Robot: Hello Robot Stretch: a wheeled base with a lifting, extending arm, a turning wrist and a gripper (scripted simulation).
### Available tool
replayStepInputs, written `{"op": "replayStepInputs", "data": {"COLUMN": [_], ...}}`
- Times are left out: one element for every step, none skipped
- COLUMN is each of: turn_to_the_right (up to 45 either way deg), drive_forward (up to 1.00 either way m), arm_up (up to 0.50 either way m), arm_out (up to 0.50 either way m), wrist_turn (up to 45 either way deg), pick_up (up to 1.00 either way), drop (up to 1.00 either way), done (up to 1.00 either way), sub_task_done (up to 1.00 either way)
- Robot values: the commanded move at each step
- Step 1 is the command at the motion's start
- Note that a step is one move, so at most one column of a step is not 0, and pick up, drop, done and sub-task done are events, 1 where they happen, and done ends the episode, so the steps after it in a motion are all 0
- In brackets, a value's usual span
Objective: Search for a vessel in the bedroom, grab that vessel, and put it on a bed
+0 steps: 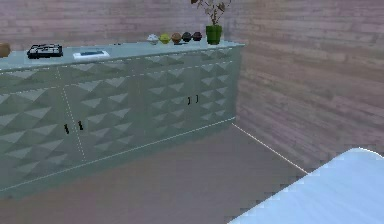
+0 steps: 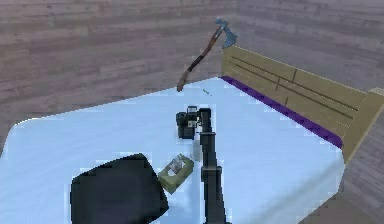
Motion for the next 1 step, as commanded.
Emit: {"op": "replayStepInputs", "data": {"turn_to_the_right": [0.0], "drive_forward": [0.00], "arm_up": [0.10], "arm_out": [0.00], "wrist_turn": [0.0], "pick_up": [0.00], "drop": [0.00], "done": [0.00], "sub_task_done": [0.00]}}
